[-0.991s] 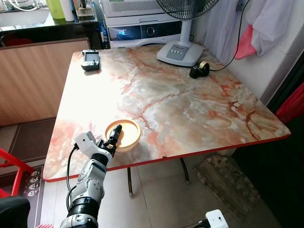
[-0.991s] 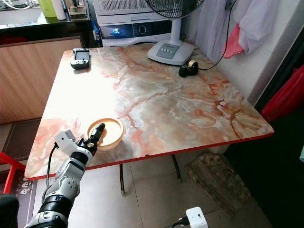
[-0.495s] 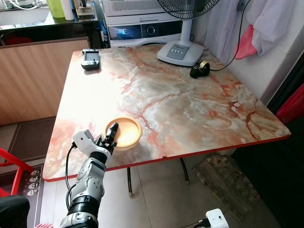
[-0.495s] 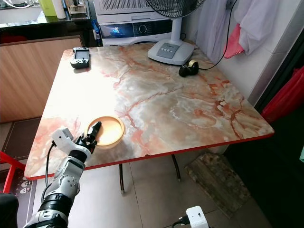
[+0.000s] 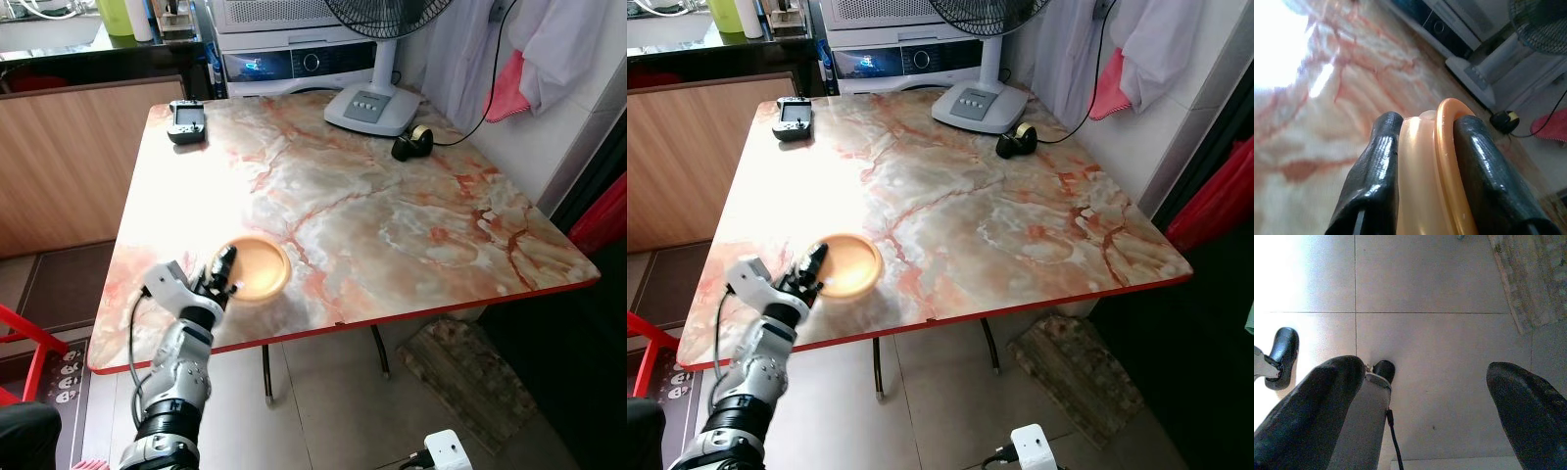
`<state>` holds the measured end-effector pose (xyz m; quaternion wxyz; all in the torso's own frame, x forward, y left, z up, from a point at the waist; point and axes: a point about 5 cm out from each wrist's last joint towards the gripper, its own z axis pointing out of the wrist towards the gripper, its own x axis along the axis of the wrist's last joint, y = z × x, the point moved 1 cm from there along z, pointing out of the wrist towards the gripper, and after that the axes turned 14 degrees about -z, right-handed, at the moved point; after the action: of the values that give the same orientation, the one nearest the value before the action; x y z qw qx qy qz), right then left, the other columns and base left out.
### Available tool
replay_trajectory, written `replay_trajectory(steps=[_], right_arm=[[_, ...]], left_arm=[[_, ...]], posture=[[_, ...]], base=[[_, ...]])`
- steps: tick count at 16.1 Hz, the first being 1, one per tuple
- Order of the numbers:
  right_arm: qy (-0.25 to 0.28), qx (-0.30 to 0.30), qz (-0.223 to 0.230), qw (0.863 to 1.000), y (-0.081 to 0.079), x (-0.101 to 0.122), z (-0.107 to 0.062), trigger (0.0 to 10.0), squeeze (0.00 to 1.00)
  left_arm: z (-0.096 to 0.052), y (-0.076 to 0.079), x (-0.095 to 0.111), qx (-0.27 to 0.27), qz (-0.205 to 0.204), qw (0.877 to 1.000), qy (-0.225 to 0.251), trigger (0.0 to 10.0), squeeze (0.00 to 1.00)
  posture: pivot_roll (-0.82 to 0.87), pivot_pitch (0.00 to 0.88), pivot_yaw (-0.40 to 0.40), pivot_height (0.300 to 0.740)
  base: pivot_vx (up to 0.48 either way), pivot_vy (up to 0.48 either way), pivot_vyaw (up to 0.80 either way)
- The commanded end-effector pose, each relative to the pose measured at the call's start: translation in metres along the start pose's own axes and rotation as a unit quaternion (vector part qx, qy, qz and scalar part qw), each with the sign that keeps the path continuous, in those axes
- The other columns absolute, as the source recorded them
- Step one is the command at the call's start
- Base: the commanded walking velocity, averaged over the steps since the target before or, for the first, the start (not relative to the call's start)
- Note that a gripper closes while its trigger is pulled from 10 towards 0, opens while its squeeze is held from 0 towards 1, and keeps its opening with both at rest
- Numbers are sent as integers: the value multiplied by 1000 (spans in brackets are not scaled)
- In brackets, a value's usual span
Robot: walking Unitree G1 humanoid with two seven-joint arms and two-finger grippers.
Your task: Restocking fridge
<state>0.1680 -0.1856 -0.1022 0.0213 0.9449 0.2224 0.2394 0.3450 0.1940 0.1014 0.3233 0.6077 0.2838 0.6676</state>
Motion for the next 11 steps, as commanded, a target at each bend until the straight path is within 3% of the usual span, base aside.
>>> replay_trajectory(steps=[1,3,4,5,6,8,9,10,11], right_arm=[[0,-1,0,1000,0,1,0,10000,0],[1,-2,4,1000,-2,1,0,10000,0],[2,-3,9,1000,-3,0,0,10000,0],[2,-3,11,1000,-3,0,0,10000,0],[2,-3,11,1000,-4,0,0,10000,0],[5,-1,19,1000,-7,0,1,10000,0],[5,0,20,1000,-7,-1,1,10000,0],[8,-1,27,1000,-8,-1,1,10000,0],[8,-1,30,1000,-9,-1,1,10000,0]], left_arm=[[3,13,11,-25,26,999,13,0,0],[1,25,22,-44,49,997,33,0,0],[0,38,34,-53,86,993,56,2196,0],[-2,44,41,-55,113,990,69,10000,0],[-2,47,45,-58,131,987,75,10000,0],[-11,57,60,-51,220,968,109,10000,0],[-13,58,62,-44,243,962,116,10000,0],[-15,56,62,-31,321,940,111,10000,0],[-17,56,60,-29,360,927,103,10000,0]], posture=[[-19,0,-18,740],[-19,0,-9,740],[-14,0,-2,740],[-9,0,1,740],[-7,0,3,740],[1,0,15,740],[3,0,19,740],[3,0,25,740],[1,0,30,740]], base=[[0,0,0],[0,0,0],[0,0,0],[0,0,0],[0,0,0],[0,0,0],[0,0,0],[0,0,0],[0,0,0]])
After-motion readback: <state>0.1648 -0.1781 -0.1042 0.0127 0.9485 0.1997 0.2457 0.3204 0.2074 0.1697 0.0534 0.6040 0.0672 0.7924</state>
